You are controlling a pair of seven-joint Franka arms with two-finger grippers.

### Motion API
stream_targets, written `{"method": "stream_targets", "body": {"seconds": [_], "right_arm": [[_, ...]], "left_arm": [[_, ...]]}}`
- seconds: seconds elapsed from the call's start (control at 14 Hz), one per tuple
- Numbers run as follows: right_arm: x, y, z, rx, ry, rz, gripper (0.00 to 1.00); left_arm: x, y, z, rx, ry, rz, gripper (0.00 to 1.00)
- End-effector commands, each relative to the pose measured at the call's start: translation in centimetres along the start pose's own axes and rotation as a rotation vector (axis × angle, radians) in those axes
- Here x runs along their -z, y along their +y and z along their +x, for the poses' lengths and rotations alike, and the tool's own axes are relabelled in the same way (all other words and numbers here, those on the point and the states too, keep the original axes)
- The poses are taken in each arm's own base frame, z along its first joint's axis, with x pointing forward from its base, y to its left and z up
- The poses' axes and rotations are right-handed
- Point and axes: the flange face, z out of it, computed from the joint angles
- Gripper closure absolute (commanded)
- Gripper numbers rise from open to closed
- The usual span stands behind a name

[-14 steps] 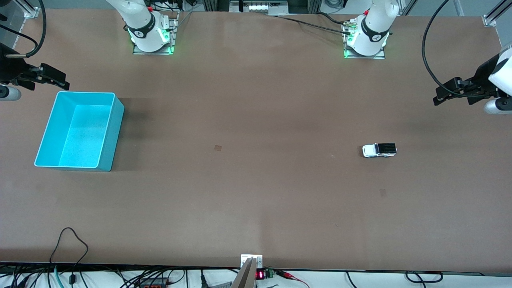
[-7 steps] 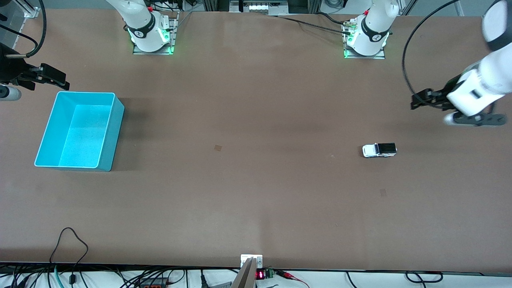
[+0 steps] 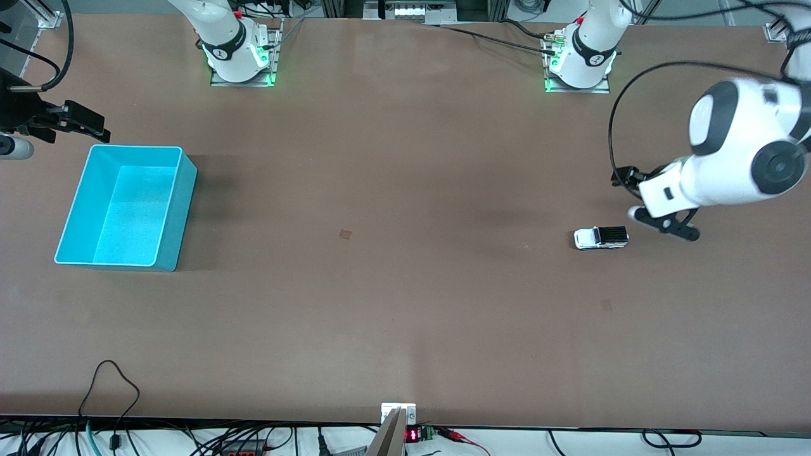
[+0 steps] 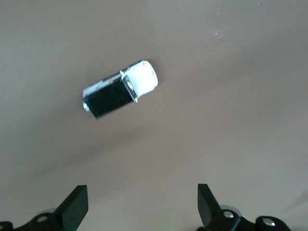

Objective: Wind and store white jeep toy
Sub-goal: 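Lower the open left gripper over the white jeep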

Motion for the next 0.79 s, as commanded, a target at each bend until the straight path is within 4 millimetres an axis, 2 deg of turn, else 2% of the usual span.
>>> {"method": "stream_targets", "body": {"seconds": [0.0, 0.14, 0.29, 0.43, 0.57, 0.72], "right_arm": [[0.5, -0.1, 0.0, -0.002, -0.003, 0.005, 0.0], [0.5, -0.1, 0.0, -0.002, -0.003, 0.005, 0.0], [0.5, -0.1, 0.0, -0.002, -0.003, 0.005, 0.0], [0.5, -0.1, 0.0, 0.0, -0.003, 0.005, 0.0], [0.5, -0.1, 0.0, 0.001, -0.003, 0.005, 0.0], [0.5, -0.1, 0.0, 0.001, -0.003, 0.005, 0.0]], "left_arm": [[-2.0, -0.4, 0.2, -0.164, 0.03, 0.044, 0.0], [-3.4, -0.1, 1.2, -0.306, 0.052, 0.114, 0.0], [-4.7, -1.2, 1.7, -0.442, 0.043, 0.186, 0.0], [-6.4, -2.4, 1.8, -0.55, 0.054, 0.202, 0.0], [-7.8, -2.4, 2.7, -0.658, 0.05, 0.209, 0.0], [-9.2, -2.8, 2.8, -0.716, 0.029, 0.192, 0.0]]}}
